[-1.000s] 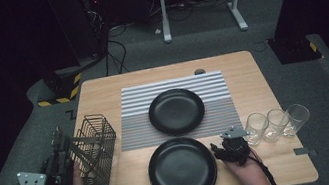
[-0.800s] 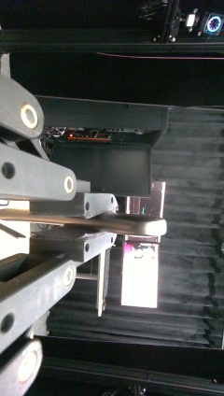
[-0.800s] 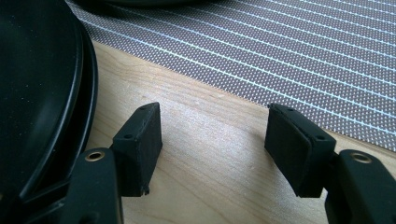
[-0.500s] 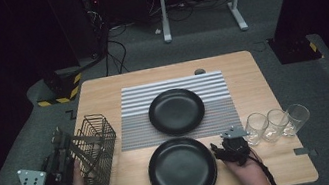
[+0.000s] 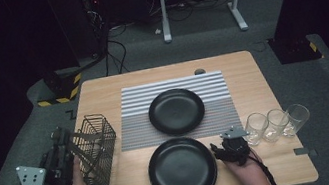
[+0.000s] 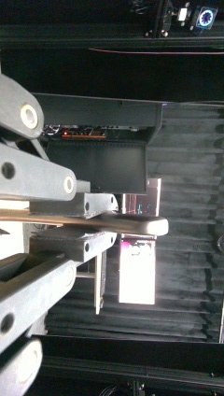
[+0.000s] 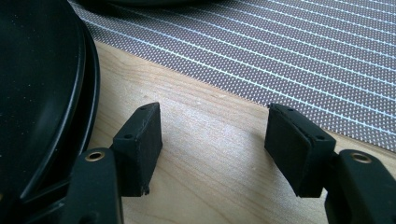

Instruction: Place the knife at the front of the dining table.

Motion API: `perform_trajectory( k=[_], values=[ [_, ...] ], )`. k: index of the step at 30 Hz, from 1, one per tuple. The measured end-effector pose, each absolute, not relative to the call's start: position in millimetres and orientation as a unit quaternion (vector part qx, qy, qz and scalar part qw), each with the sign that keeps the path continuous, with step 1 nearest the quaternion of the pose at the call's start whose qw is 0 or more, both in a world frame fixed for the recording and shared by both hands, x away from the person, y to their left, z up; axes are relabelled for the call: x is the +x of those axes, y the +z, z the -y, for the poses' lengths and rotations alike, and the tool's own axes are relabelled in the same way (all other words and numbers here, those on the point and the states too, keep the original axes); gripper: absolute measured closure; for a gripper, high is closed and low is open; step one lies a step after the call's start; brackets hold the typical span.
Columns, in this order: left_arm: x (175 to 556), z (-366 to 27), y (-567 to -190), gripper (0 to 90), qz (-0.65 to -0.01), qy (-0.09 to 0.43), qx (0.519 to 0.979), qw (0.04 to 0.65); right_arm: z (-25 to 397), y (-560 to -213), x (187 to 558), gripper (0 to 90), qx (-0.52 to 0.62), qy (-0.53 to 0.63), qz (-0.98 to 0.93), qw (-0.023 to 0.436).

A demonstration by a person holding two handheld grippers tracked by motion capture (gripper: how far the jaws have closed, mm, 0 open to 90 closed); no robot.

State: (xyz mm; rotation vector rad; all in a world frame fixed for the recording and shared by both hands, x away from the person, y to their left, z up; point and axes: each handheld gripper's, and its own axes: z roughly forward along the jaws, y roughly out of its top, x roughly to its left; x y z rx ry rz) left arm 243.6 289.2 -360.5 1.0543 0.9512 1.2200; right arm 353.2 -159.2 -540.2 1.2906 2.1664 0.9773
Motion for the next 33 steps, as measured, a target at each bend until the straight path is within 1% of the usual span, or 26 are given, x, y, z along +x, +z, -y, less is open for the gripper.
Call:
perform_trajectory(
  k=[11, 20, 33],
  values=[
    [246.3, -286.8, -353.9, 83.0, -0.405, 0.517, 0.452, 0.603, 159.1, -540.2, 353.1, 36.4, 0.466, 0.353, -0.782, 0.217],
    [253.3, -271.4, -359.8, 83.0, -0.402, 0.497, 0.467, 0.611, 159.1, -540.2, 353.1, 36.4, 0.466, 0.353, -0.782, 0.217],
    [261.5, -259.9, -368.6, 83.0, -0.397, 0.487, 0.491, 0.604, 159.1, -540.2, 353.2, 36.4, 0.466, 0.353, -0.782, 0.217]
  ],
)
